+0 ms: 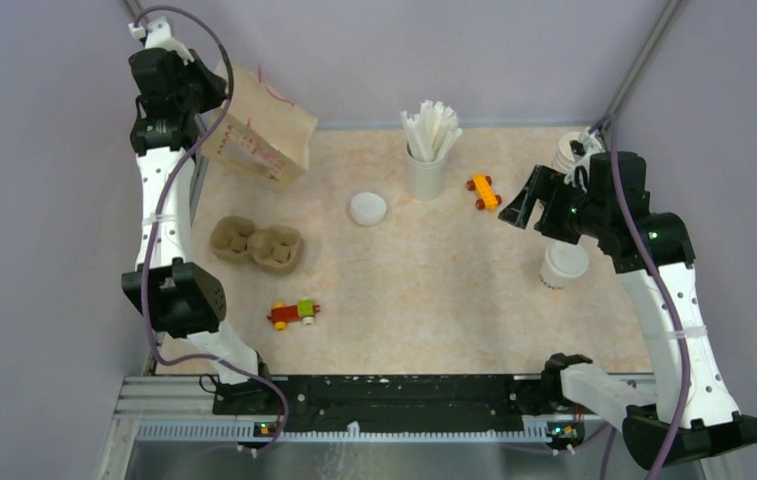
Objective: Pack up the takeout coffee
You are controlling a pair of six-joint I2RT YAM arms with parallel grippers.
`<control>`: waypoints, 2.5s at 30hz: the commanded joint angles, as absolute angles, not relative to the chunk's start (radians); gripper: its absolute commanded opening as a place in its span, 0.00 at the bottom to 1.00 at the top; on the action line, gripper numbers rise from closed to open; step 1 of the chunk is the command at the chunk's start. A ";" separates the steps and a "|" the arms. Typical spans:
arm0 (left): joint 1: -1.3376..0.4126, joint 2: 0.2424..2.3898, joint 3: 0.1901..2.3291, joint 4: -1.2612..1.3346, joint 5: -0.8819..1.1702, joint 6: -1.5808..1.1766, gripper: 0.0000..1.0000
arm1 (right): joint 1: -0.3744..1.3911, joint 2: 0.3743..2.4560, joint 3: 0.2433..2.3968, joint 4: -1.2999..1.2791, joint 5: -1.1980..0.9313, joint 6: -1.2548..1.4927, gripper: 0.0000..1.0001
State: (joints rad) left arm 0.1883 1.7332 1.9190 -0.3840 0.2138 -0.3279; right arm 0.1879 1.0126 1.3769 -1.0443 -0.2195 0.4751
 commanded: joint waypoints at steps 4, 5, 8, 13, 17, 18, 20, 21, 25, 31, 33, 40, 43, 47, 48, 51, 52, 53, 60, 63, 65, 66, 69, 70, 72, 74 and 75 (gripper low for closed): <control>0.149 1.575 1.968 -0.489 0.254 -0.340 0.00 | 0.197 1.023 1.458 -0.993 -0.235 0.446 0.81; 0.143 1.557 1.968 -0.518 0.253 -0.348 0.00 | 0.197 1.024 1.469 -0.998 -0.235 0.439 0.81; 0.121 1.488 1.934 -0.583 0.287 -0.372 0.00 | 0.198 1.028 1.505 -1.023 -0.217 0.416 0.81; 0.037 1.407 1.923 -0.687 0.371 -0.390 0.00 | 0.196 1.005 1.532 -1.043 -0.229 0.411 0.81; -0.072 1.339 1.901 -0.742 0.465 -0.416 0.00 | 0.196 0.959 1.497 -1.047 -0.255 0.421 0.82; -0.095 1.319 1.883 -0.746 0.483 -0.426 0.00 | 0.197 0.942 1.486 -1.047 -0.254 0.423 0.82; -0.146 1.275 1.832 -0.752 0.513 -0.439 0.00 | 0.197 0.913 1.460 -1.054 -0.244 0.423 0.82; -0.169 1.261 1.811 -0.761 0.515 -0.454 0.00 | 0.198 0.899 1.446 -1.061 -0.240 0.424 0.82; -0.284 1.235 1.738 -0.771 0.542 -0.502 0.00 | 0.197 0.857 1.432 -1.104 -0.235 0.438 0.82; -0.522 1.275 1.636 -0.703 0.520 -0.500 0.00 | 0.197 0.798 1.386 -1.099 -0.234 0.468 0.82; -0.582 1.302 1.605 -0.668 0.511 -0.481 0.00 | 0.197 0.795 1.378 -1.098 -0.228 0.470 0.82; -0.660 1.410 1.509 -0.477 0.593 -0.316 0.01 | 0.197 0.788 1.382 -1.114 -0.186 0.463 0.82; -0.661 1.465 1.528 -0.473 0.610 -0.232 0.02 | 0.197 0.788 1.387 -1.135 -0.166 0.452 0.82; -0.664 1.550 1.586 -0.451 0.624 -0.144 0.03 | 0.196 0.777 1.395 -1.147 -0.137 0.446 0.82; -0.663 1.569 1.596 -0.438 0.630 -0.134 0.04 | 0.197 0.774 1.394 -1.147 -0.132 0.446 0.82; -0.662 1.634 1.641 -0.427 0.667 -0.105 0.12 | 0.196 0.773 1.390 -1.135 -0.125 0.451 0.82; -0.661 1.652 1.656 -0.429 0.685 -0.093 0.15 | 0.196 0.775 1.390 -1.133 -0.124 0.453 0.82; -0.662 1.669 1.669 -0.428 0.698 -0.085 0.19 | 0.196 0.779 1.390 -1.131 -0.121 0.455 0.82; -0.660 1.711 1.806 -0.445 0.603 -0.077 0.60 | 0.197 0.813 1.407 -1.125 -0.109 0.447 0.82; -0.656 1.721 1.898 -0.477 0.479 -0.111 0.71 | 0.198 0.823 1.404 -1.114 -0.115 0.446 0.82; -0.647 1.717 1.929 -0.488 0.440 -0.161 0.89 | 0.197 0.827 1.397 -1.107 -0.130 0.442 0.82; -0.642 1.710 1.938 -0.492 0.420 -0.171 0.97 | 0.196 0.832 1.395 -1.107 -0.136 0.440 0.82; -0.638 1.662 1.939 -0.516 0.325 -0.204 0.99 | 0.198 0.841 1.396 -1.116 -0.140 0.427 0.83; -0.636 1.641 1.928 -0.521 0.285 -0.211 0.99 | 0.197 0.841 1.396 -1.116 -0.138 0.423 0.84; -0.635 1.580 1.869 -0.513 0.198 -0.216 0.99 | 0.197 0.844 1.397 -1.118 -0.131 0.423 0.87; -0.634 1.519 1.803 -0.523 0.090 -0.196 0.99 | 0.196 0.848 1.395 -1.117 -0.122 0.423 0.95; -0.633 1.495 1.783 -0.550 0.030 -0.194 0.99 | 0.197 0.848 1.388 -1.115 -0.118 0.425 0.96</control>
State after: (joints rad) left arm -0.6392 1.6325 1.8542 -0.5156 0.2756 -0.1860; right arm 0.1879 0.8444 1.3746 -1.1477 -0.1291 0.4377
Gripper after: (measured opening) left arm 0.987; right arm 0.932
